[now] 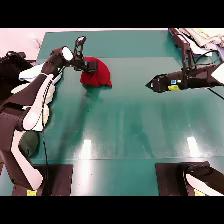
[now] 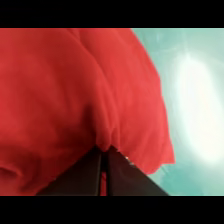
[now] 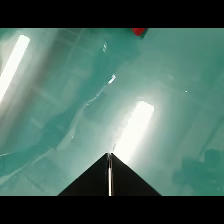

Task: Fold the shirts.

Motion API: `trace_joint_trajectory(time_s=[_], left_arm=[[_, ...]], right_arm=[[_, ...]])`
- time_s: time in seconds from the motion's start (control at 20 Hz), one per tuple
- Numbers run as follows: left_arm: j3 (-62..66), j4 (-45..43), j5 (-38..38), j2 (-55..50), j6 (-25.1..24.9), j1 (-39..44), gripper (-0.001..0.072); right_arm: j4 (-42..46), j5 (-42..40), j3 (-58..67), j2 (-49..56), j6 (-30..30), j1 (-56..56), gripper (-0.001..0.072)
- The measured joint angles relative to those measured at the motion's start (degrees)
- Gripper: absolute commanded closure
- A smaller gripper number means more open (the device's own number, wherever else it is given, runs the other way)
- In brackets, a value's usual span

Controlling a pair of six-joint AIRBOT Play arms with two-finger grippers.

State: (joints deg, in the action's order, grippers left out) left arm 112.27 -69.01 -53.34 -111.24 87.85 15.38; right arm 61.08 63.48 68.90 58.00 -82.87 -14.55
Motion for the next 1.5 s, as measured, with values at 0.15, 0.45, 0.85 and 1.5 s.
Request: trace_joint_trajectory(time_s=[0.15,0.45,0.85,1.5], left_arm=[[4.94,-0.37,-2.51,2.14,-1.18,0.00,0.0686],[7.72,-3.87,-2.84,22.08,-3.96,0.04,0.0686],[2.21,-7.06,-10.73,36.63,-6.56,12.70,0.0683],[-9.73,-11.32,-11.04,33.79,-2.51,8.74,0.0104]], right_arm=[[0.02,0.39,4.00,0.00,0.00,0.00,0.0698],[0.44,2.21,17.90,0.00,0.00,0.00,0.0698],[3.04,3.39,33.09,-0.04,0.02,0.00,0.0698],[3.45,8.61,37.59,-0.04,0.04,0.00,0.0698]])
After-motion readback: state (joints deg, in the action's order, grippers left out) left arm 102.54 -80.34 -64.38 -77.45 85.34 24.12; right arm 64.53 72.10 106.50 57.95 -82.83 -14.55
